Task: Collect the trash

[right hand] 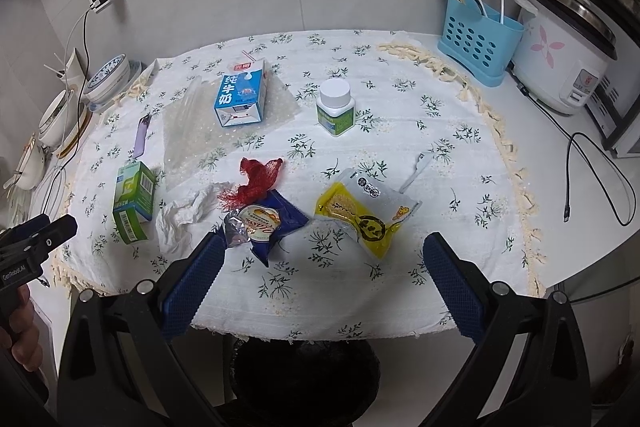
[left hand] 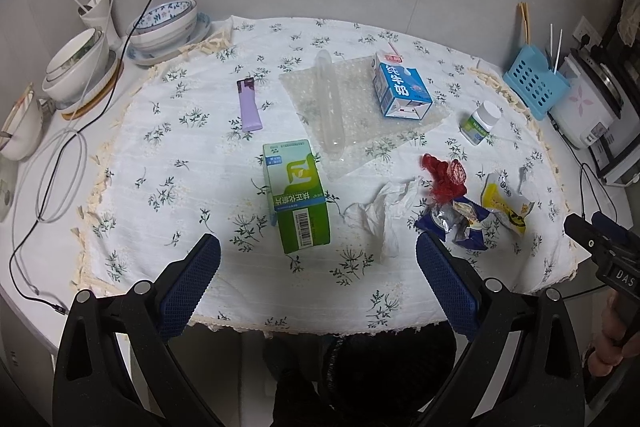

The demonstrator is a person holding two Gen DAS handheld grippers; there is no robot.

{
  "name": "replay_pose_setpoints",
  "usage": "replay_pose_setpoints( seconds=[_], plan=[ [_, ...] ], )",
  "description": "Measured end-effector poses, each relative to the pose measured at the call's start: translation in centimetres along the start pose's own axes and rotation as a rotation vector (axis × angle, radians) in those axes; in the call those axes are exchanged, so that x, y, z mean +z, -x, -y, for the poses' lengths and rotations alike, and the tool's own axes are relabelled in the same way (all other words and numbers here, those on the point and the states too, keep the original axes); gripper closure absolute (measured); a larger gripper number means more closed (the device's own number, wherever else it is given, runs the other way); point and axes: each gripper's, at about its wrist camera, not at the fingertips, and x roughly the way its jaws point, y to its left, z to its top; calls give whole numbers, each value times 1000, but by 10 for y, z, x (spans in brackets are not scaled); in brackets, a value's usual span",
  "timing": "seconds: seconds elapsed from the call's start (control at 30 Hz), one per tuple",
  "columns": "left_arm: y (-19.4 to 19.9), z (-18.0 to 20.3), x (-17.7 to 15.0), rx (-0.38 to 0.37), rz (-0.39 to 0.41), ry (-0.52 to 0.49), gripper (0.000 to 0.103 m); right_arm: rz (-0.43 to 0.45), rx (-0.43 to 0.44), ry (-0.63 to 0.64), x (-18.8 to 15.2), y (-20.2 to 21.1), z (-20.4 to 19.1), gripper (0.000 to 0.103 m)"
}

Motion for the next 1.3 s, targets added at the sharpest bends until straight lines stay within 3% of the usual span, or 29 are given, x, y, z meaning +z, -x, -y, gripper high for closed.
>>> replay_pose_setpoints(
  seconds=[1.3],
  plan=[
    [-1,2,6,-7,-8,9,7,4,18,27,4,1,-9,7]
  ],
)
